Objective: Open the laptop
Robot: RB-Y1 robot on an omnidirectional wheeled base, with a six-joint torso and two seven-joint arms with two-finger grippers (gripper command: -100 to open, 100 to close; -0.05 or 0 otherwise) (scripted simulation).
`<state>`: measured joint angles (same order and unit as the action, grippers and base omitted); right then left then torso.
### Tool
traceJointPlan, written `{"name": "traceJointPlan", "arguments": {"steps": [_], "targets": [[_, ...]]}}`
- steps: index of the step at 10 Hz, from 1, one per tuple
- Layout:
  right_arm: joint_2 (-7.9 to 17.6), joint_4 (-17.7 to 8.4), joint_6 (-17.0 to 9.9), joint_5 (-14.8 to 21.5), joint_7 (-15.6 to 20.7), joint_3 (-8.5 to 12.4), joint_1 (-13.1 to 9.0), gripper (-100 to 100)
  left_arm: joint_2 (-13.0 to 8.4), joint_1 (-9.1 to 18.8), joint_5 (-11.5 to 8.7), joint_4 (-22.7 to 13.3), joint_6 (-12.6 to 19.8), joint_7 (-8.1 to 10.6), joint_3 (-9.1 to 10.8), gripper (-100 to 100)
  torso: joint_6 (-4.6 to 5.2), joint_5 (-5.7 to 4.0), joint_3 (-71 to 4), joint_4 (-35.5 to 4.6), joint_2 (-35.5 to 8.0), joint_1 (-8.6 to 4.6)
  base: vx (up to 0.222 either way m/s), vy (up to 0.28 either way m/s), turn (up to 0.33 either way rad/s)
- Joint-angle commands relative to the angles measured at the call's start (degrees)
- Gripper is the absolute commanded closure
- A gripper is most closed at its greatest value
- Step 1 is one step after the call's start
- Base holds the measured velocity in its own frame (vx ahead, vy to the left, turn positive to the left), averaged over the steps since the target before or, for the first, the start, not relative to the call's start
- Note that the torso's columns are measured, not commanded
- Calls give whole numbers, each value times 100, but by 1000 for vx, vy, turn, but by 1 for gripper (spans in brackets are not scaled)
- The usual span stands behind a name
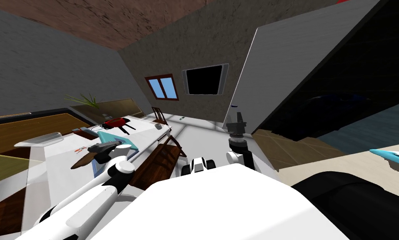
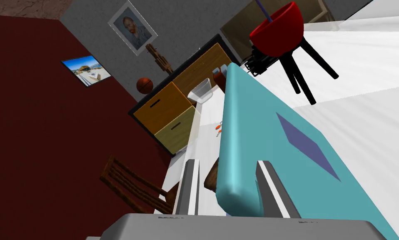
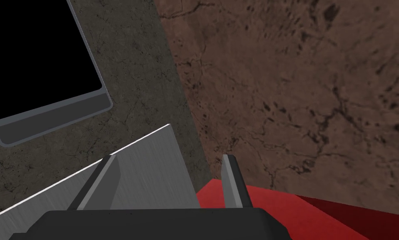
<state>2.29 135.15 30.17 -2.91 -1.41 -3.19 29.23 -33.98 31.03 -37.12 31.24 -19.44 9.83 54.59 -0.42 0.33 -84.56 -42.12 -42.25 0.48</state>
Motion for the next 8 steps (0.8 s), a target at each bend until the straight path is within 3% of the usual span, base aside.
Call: {"name": "traceJointPlan", "arguments": {"steps": [1, 2, 5, 8], "targets": [[-1, 0, 0, 0, 0, -1, 1, 0, 244, -78, -129, 157, -174, 322, 20, 100, 21, -12, -14, 2, 22, -27, -87, 95, -79], [0, 0, 0, 0, 0, 0, 0, 0, 244, -78, -129, 157, -174, 347, 20, 100, 53, -11, -12, 1, 16, -22, -108, 102, -73], [0, 0, 0, 0, 0, 0, 0, 0, 608, -204, -311, 387, -418, 813, 51, 100, 43, -11, -9, -2, 12, -16, -111, 111, -61], [-1, 0, 0, 0, 0, 0, 0, 0, 729, -247, -372, 464, -500, 968, 62, 100, 50, -18, -21, 1, 31, -31, -63, 65, -23]]}}
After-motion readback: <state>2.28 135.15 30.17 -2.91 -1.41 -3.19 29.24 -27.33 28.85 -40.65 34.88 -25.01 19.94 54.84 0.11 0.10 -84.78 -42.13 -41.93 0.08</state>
